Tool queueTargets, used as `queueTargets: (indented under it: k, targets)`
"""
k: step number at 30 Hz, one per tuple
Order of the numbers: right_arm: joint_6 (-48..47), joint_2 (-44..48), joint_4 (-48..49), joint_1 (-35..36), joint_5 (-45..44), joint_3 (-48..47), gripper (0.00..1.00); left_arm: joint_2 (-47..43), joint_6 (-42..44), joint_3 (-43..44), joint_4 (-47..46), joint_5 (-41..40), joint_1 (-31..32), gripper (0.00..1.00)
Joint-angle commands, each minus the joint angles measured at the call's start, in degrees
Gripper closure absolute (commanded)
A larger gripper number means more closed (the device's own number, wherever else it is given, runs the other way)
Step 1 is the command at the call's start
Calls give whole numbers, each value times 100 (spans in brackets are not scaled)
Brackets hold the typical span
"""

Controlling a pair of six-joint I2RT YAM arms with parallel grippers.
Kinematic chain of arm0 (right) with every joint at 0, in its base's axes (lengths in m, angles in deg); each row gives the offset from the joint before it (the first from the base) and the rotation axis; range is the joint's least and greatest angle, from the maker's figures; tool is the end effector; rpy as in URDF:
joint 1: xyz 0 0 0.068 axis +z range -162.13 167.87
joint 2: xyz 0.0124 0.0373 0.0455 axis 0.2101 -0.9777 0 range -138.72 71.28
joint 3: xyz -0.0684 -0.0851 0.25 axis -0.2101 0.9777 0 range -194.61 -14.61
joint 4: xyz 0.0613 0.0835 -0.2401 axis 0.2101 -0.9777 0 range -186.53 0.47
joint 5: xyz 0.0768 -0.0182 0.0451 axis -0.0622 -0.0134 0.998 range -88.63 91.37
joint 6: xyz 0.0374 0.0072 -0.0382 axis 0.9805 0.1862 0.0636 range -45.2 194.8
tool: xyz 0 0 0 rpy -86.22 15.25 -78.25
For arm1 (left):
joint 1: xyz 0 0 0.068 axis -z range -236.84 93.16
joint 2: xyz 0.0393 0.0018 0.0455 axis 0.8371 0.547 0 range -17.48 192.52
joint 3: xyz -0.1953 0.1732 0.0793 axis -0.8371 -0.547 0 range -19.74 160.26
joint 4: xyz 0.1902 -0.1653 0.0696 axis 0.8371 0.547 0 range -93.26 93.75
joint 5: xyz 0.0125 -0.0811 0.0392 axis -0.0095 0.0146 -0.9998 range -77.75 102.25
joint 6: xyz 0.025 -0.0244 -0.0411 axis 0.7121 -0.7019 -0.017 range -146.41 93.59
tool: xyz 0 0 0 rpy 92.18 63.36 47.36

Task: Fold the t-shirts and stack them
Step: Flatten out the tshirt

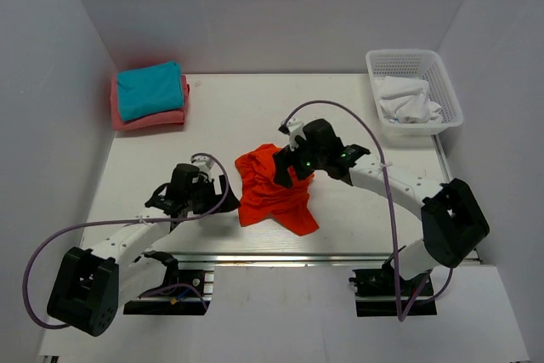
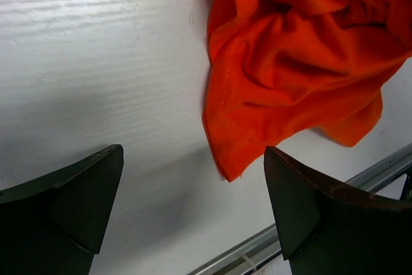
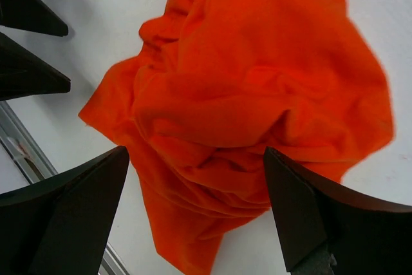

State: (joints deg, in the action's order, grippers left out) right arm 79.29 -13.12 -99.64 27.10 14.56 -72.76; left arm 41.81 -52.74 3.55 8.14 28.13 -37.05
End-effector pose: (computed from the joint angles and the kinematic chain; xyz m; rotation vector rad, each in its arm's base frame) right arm 0.2490 0.2136 0.2573 -0.8029 2.1230 0.6697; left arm 0.1773 -0.0741 0.1653 -0.0068 2.4770 -0.6952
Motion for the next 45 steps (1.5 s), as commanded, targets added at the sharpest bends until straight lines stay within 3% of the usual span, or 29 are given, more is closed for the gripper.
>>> queueTargets:
  k: [1,6,9,16,17,19,21,22,23,24,25,32,38,45]
  targets:
    - [-230,-216,-97,270,-281,-249,10,73,-180,-26,-32,197,217,0]
    - [-273,-427,61,577,-458,-399,10,574,-180,26,-279,144,587,0]
    - [-142,-585,176,657,-607,-443,18,855,-180,246,-209,-233,885,3]
    - [420,-788,325,674,-1293,-539,52,1682,-127,729,90,-1041,1510,18]
    - [456,-788,308,640,-1484,-557,62,1761,-179,730,143,-1104,1562,24]
    - [508,-832,255,639,-1547,-601,73,1876,-180,809,143,-1157,1703,34]
    - [535,-815,255,657,-1617,-610,97,1955,-241,861,143,-1270,1764,59]
    - [666,-780,299,639,-1740,-558,100,1955,-241,940,196,-1437,1817,67]
    - [737,-710,334,639,-1941,-522,100,1955,-241,1002,344,-1560,1818,85]
    - [798,-605,404,622,-2152,-496,100,1885,-294,1054,406,-1683,1818,96]
    - [825,-552,518,622,-2258,-365,100,1798,-294,1133,407,-1920,1818,100]
    - [1387,160,809,464,-3822,-372,100,787,-435,1616,538,-3555,1818,100]
    - [1774,644,1441,165,-4956,-187,100,934,-593,2969,1653,-5916,1686,100]
    - [1195,1382,2072,-230,-5915,-399,100,1067,-374,4684,2297,-7423,1686,100]
